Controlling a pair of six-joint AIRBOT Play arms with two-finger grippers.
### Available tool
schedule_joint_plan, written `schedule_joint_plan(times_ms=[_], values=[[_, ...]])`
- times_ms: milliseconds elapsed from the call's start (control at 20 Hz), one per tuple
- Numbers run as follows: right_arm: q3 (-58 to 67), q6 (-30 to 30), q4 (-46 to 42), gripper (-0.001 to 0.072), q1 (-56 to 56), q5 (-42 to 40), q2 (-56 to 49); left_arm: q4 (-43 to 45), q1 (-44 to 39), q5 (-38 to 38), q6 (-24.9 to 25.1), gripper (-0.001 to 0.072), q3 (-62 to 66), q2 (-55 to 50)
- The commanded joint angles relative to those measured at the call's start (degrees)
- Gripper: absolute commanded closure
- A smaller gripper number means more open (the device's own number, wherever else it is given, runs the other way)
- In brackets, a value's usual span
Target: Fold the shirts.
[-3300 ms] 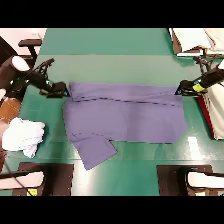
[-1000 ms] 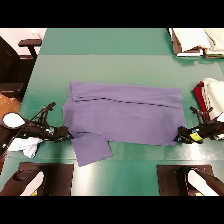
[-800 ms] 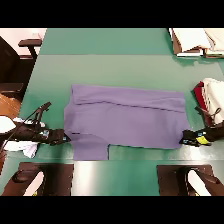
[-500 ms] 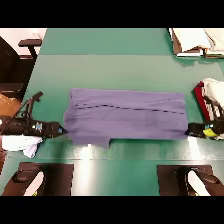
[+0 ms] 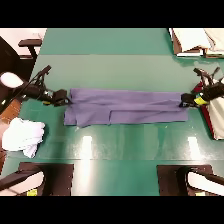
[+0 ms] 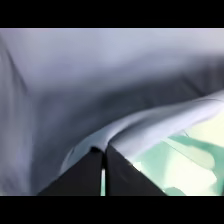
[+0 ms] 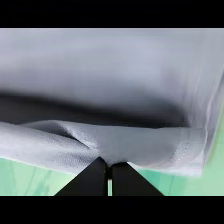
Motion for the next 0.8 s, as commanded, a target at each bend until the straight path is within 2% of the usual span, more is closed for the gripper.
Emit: schedule_joint_plan(times_ms=[0, 250, 300, 350, 450, 600, 650, 700, 750], values=[[8.6, 0.0, -0.1, 0.0696, 0.5, -1.9, -9.2, -0.3, 0.0, 3.1, 2.1, 0.0684, 10.4, -14.1], [16.7, -0.5, 4.6, 0.0682, 0.0, -0.9, -16.8, -3.3, 0.0, 7.3, 4.8, 0.0680, 14.7, -18.7], [17.2, -1.7, 7.2, 0.0532, -0.7, -0.9, -17.4, -4.1, 0.0, 7.5, 4.8, 0.0519, 14.7, -18.7], [17.2, -3.1, 10.1, 0.0338, -1.5, -0.9, -17.4, -5.1, 0.0, 7.5, 4.7, 0.0297, 14.7, -18.7], [16.9, -6.6, 14.1, 0.0317, -4.1, 0.7, -17.0, -6.8, 0.0, 7.1, 4.6, 0.0281, 14.7, -17.9], [11.8, -9.4, 14.4, 0.0281, -10.3, 1.9, -13.2, -8.2, 0.0, 4.5, 4.6, 0.0285, 14.8, -16.2], [8.9, -10.5, 14.4, 0.0247, -13.1, 1.7, -11.6, -9.2, 0.0, 3.4, 4.6, 0.0439, 14.8, -15.9], [6.3, -11.0, 14.4, 0.0216, -15.8, 1.4, -10.6, -10.4, 0.0, 2.4, 5.2, 0.0688, 14.8, -15.8], [4.0, -11.2, 15.1, 0.0123, -18.6, 1.0, -10.2, -12.4, 0.0, 1.9, 5.7, 0.0674, 14.8, -15.8]])
